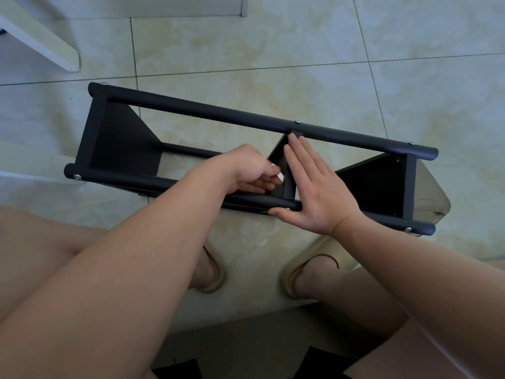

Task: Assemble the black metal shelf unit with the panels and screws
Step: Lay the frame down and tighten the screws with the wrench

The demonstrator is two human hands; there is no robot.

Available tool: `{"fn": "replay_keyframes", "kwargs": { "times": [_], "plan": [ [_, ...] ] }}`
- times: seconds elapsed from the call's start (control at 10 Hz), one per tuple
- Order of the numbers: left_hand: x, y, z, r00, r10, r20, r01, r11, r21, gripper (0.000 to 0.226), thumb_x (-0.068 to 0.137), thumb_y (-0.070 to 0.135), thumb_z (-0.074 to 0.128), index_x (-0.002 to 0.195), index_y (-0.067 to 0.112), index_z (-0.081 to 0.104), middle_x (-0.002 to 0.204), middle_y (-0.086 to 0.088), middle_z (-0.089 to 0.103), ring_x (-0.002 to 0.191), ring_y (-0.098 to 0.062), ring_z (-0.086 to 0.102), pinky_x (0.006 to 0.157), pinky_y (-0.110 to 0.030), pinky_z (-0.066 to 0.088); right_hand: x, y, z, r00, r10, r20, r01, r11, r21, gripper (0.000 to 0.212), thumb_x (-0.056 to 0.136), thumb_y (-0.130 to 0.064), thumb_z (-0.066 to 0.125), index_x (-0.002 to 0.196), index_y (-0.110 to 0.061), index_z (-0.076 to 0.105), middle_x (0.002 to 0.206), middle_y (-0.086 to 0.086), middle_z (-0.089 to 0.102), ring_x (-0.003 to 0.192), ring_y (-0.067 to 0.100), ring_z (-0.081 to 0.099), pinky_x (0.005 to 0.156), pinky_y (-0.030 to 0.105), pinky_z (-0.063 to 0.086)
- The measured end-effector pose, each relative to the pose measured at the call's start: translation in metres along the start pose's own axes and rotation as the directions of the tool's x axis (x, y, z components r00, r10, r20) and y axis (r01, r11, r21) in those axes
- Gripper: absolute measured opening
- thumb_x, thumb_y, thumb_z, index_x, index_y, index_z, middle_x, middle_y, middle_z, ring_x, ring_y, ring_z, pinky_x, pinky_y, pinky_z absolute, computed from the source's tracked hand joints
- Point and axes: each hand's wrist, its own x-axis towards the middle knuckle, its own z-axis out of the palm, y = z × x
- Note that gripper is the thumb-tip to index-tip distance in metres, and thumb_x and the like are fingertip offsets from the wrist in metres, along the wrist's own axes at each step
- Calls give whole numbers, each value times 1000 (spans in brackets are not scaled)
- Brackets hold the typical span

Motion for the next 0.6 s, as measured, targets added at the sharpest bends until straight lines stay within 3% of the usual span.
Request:
{"fn": "replay_keyframes", "kwargs": {
  "times": [0.6],
  "plan": [
    [1, -4, -6, 994, 76, 75, -93, 958, 270, 22, 103, 13, 52, 84, 14, 63, 72, 5, 72, 68, -8, 64, 68, -23, 49, 0, -1, -2, 1000, 16, 19, -16, 1000, 0, 110, 86, -76, 47, 158, 3, 20, 168, 17, 9, 156, 33, 7, 123, 52, 24]
  ]
}}
